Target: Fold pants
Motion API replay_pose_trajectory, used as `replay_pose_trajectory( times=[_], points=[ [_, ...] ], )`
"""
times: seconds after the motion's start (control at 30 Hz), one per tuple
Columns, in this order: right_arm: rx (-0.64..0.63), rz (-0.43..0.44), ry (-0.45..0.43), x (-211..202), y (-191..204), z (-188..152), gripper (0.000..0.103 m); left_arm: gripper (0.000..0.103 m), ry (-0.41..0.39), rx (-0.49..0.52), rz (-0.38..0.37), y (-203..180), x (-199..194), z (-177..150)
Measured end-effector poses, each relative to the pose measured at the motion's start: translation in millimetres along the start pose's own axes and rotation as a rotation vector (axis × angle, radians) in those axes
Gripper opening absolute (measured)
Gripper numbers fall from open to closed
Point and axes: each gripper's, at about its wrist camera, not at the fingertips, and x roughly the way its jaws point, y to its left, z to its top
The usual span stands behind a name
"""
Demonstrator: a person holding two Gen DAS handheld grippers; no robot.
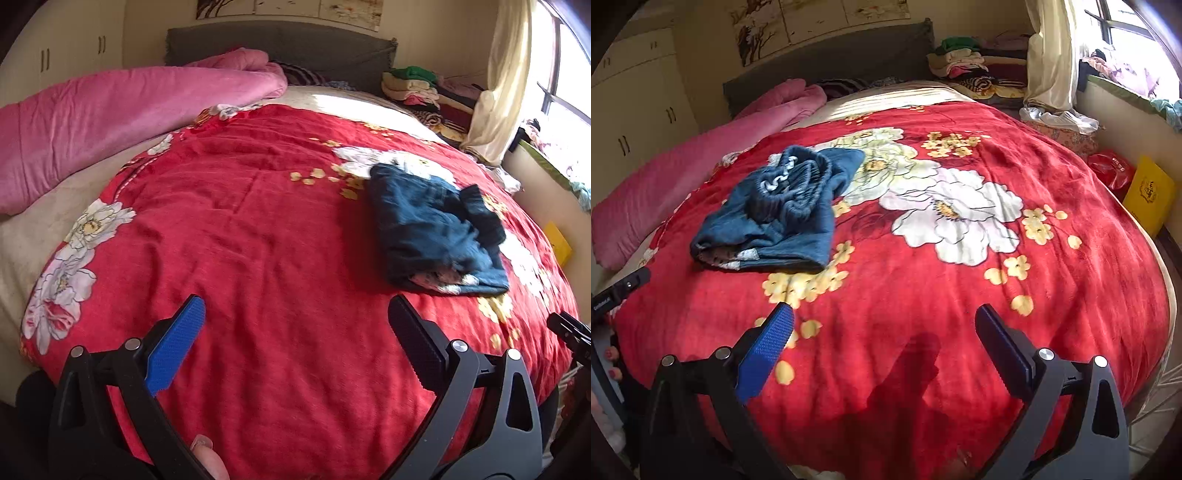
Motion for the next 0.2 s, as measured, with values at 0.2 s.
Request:
replay_pose_trajectory(
  times=[0.2],
  points=[
    [0.039,-0.259,0.048,49,-92,54,0.098,0.093,0.143,0.012,0.264,86,80,59]
  ],
)
